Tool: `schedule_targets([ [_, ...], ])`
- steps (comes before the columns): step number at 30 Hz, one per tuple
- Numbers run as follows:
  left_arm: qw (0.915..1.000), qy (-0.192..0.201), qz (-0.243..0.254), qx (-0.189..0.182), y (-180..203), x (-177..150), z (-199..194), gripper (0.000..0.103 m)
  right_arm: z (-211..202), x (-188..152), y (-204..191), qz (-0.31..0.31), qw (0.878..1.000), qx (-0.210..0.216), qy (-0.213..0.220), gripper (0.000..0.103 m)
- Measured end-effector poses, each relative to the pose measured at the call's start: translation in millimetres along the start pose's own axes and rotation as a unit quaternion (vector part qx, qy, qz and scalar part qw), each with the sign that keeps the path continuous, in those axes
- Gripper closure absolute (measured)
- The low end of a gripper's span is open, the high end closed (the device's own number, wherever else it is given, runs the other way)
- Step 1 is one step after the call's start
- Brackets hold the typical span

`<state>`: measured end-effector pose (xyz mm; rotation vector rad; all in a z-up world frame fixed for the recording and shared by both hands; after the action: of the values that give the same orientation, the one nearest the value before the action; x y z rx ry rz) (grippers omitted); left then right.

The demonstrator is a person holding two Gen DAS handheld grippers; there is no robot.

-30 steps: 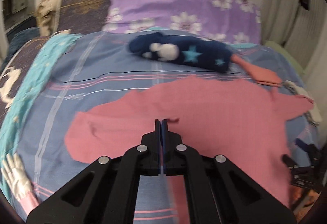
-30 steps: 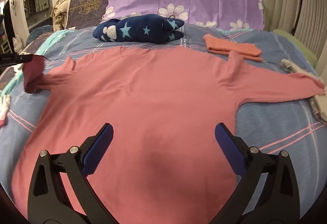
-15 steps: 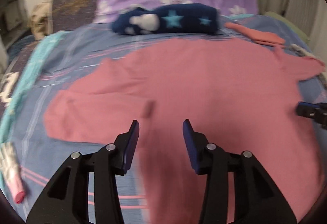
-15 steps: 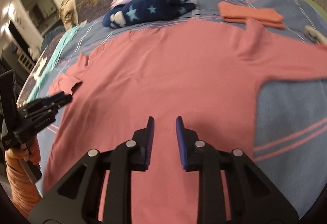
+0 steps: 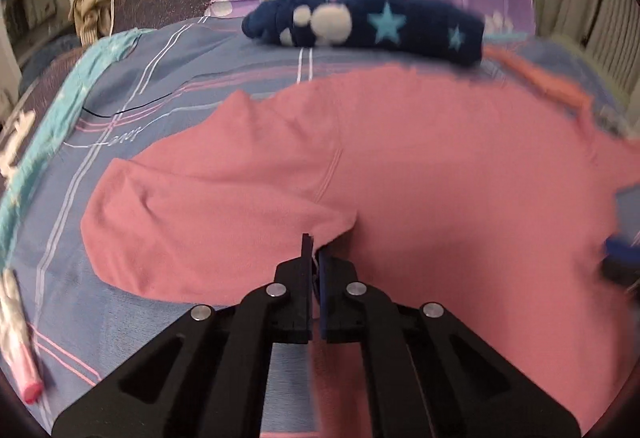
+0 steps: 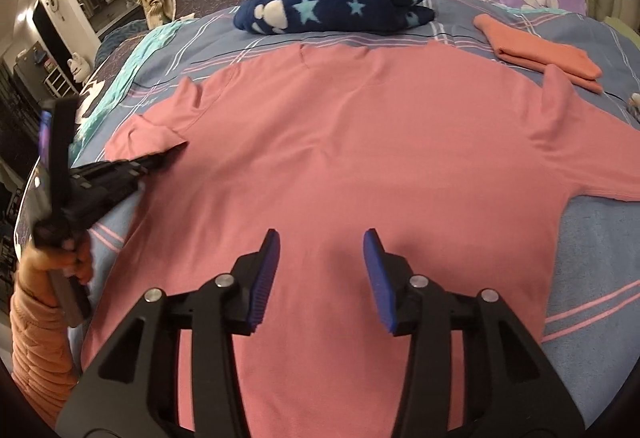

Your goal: Fold small clothes

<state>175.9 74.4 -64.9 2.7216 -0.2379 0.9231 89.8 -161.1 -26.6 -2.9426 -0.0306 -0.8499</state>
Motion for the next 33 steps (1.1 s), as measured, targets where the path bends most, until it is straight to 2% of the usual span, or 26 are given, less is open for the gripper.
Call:
schedule_targets([
  [3,0.997,0.045,0.035,-0.052,38.1,33.3,-34.0,0.103,-3.6,8.4,7.9,0.017,1.0,-0.005,0.007,0.059],
  [5,0.9924,0.058,0.064,-0.088,71.1,48.6,-48.5,0.103,-12.5,12.9,15.3,0.029,0.999,-0.007,0.024,0.059],
  [9,0.9791,0.056,0.114,-0.159,134.9,45.7,-51.3,0.102,-25.8,12.2,40.4,0.047,0.997,-0.043,0.049,0.054],
  [10,0.9766,0.051,0.122,-0.17,144.9,38.7,-46.1,0.097,-25.6,10.4,48.6,0.053,0.996,-0.051,0.046,0.054],
  [11,0.9745,0.037,0.129,-0.18,153.4,28.1,-36.1,0.074,-23.4,7.3,58.7,0.063,0.996,-0.056,0.038,0.054],
  [12,0.9745,0.023,0.133,-0.179,158.0,17.8,-26.6,0.062,-21.1,4.8,65.1,0.07,0.996,-0.056,0.031,0.054],
  [13,0.977,0.011,0.137,-0.162,158.6,3.8,-14.1,0.053,-17.3,2.8,71.5,0.077,0.995,-0.055,0.022,0.054],
  [15,0.9803,-0.012,0.141,-0.138,157.4,-13.2,3.7,0.053,-8.6,1.0,79.9,0.089,0.995,-0.045,0.006,0.058],
  [18,0.9844,-0.043,0.119,-0.122,138.1,-32.8,21.3,0.054,8.8,5.8,75.4,0.093,0.995,-0.009,-0.016,0.07],
  [21,0.9853,-0.047,0.116,-0.116,130.3,-41.1,23.5,0.054,25.5,16.6,59.7,0.087,0.995,0.033,-0.034,0.074],
  [26,0.9801,-0.034,0.147,-0.129,141.0,-44.3,21.5,0.053,59.9,43.0,33.4,0.096,0.987,0.105,-0.077,0.074],
  [29,0.9763,-0.034,0.169,-0.131,154.5,-43.4,35.1,0.054,81.7,53.5,24.2,0.113,0.98,0.124,-0.103,0.057],
  [30,0.9748,-0.039,0.175,-0.132,158.0,-43.9,40.8,0.057,86.6,56.8,21.8,0.114,0.98,0.125,-0.103,0.061],
  [31,0.9734,-0.045,0.181,-0.133,160.8,-44.7,46.0,0.084,89.0,59.4,19.6,0.11,0.981,0.122,-0.099,0.069],
  [32,0.9726,-0.049,0.187,-0.129,162.2,-45.3,50.1,0.1,91.0,63.1,16.1,0.099,0.983,0.122,-0.098,0.099],
  [33,0.9724,-0.047,0.189,-0.128,162.7,-43.8,50.4,0.1,89.3,66.2,15.5,0.101,0.982,0.128,-0.094,0.098],
])
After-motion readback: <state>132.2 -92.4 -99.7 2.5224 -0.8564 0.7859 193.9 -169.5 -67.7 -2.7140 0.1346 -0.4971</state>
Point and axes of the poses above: each gripper's, at about its wrist camera, not at the fingertips, and z roughly the way its jaws point, y to its right, x to its top, the point moved 3 cm from there along z, roughly the way its jaws point, and after that the axes turned 11 degrees about -x, right-handed, at the moved point
